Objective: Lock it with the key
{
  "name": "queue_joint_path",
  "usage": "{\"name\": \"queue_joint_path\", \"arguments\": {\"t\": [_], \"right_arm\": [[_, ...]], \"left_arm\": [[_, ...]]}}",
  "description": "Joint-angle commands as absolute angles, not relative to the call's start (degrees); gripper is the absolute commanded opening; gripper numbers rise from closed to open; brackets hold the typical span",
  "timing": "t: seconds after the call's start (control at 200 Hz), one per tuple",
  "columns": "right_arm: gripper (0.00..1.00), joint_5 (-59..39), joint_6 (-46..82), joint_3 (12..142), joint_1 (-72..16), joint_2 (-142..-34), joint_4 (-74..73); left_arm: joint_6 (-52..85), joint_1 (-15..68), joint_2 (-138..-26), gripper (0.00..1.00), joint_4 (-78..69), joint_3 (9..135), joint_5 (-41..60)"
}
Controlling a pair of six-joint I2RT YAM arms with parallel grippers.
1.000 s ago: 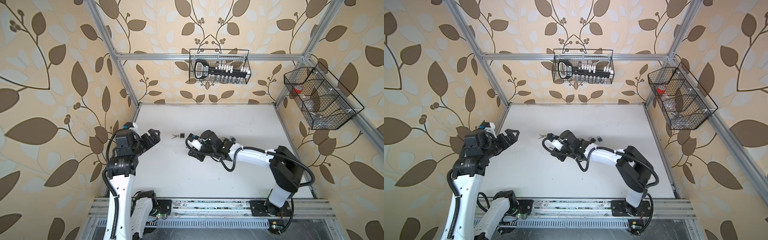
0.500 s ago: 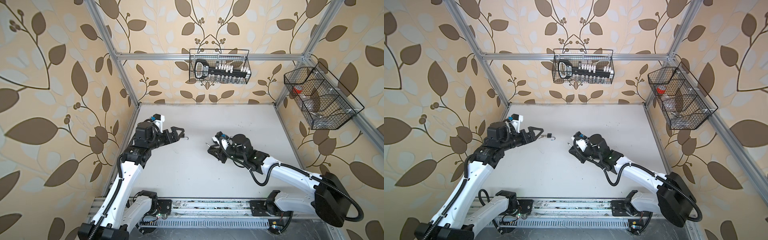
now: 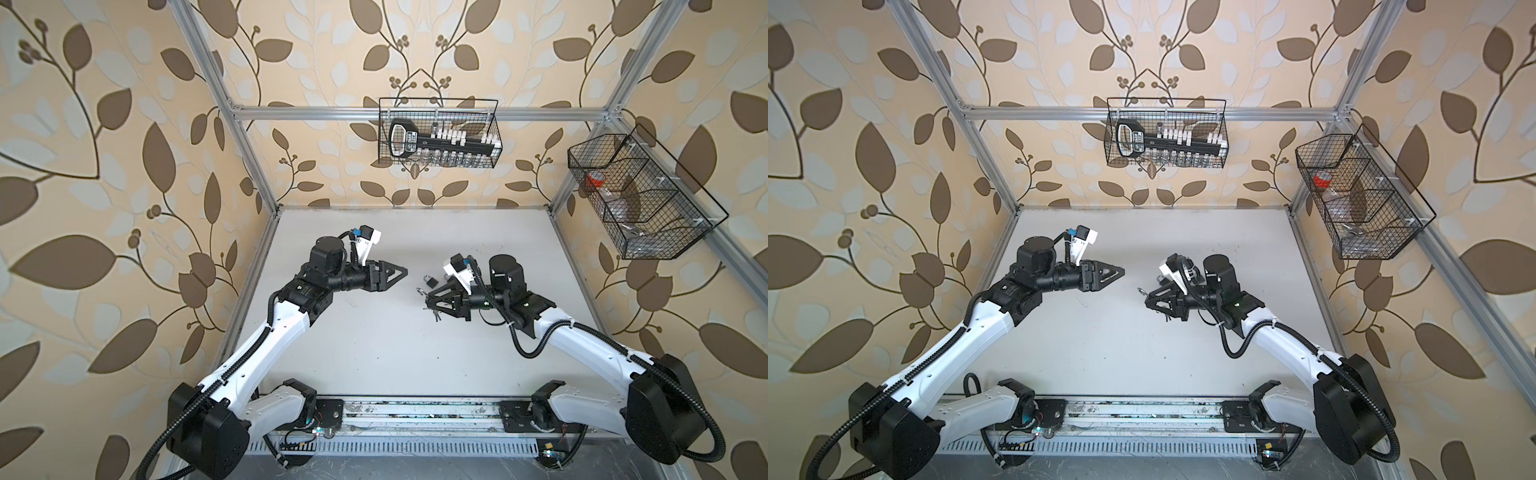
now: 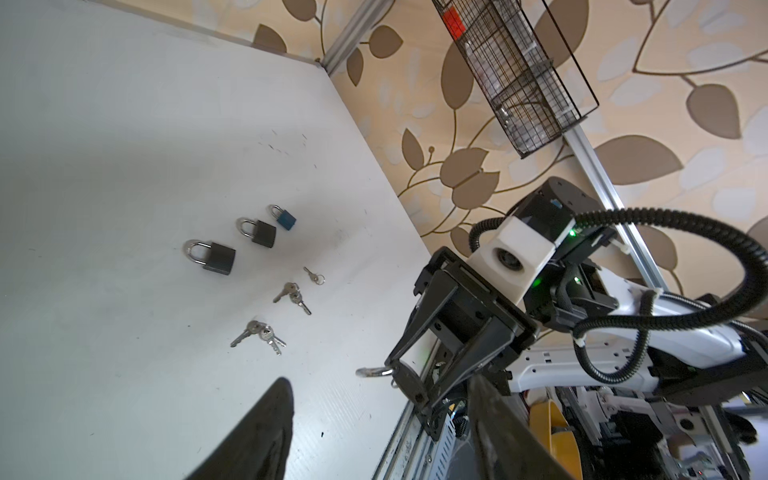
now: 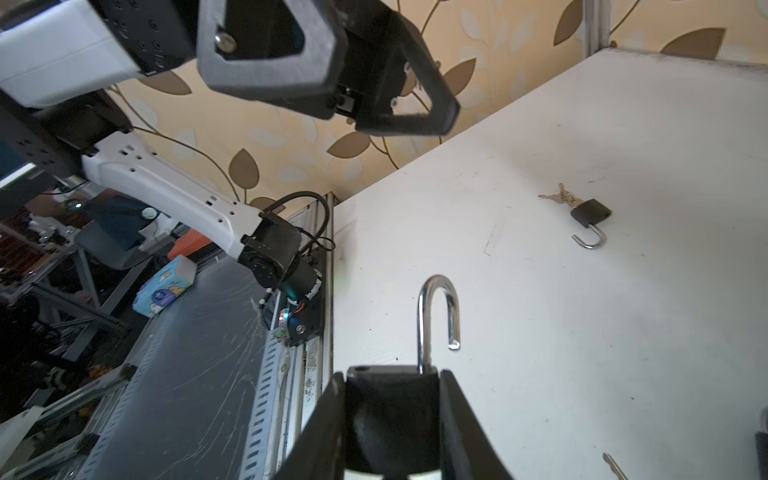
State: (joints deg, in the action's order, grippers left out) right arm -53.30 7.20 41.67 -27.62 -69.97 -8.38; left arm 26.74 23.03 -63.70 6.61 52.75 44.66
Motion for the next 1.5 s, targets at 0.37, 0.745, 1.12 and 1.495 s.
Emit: {"name": "queue_joint_path", "arguments": {"t": [0.37,0.745,1.12,1.495], "right_arm": [[0.00,-62.5,11.2,46.5,-27.7,-71.0,-11.7],[0.00,-59.8,11.6,46.7,-27.7,-71.2,-11.3],[0.00,-57.7,12.8,45.1,-27.2,-69.1,-12.6],[0.00,-57.8,13.6,44.2,-27.2,-68.1,-14.1]], "left_arm": [[23.2,27.8,-68.3,0.63,3.6,57.3,54.2],[22.2,29.6,-69.6,0.48,4.2,58.3,56.1],[20.8,29.6,-70.0,0.33,6.7,58.9,54.1],[20.8,29.7,-69.9,0.21,7.6,59.0,53.4]]}}
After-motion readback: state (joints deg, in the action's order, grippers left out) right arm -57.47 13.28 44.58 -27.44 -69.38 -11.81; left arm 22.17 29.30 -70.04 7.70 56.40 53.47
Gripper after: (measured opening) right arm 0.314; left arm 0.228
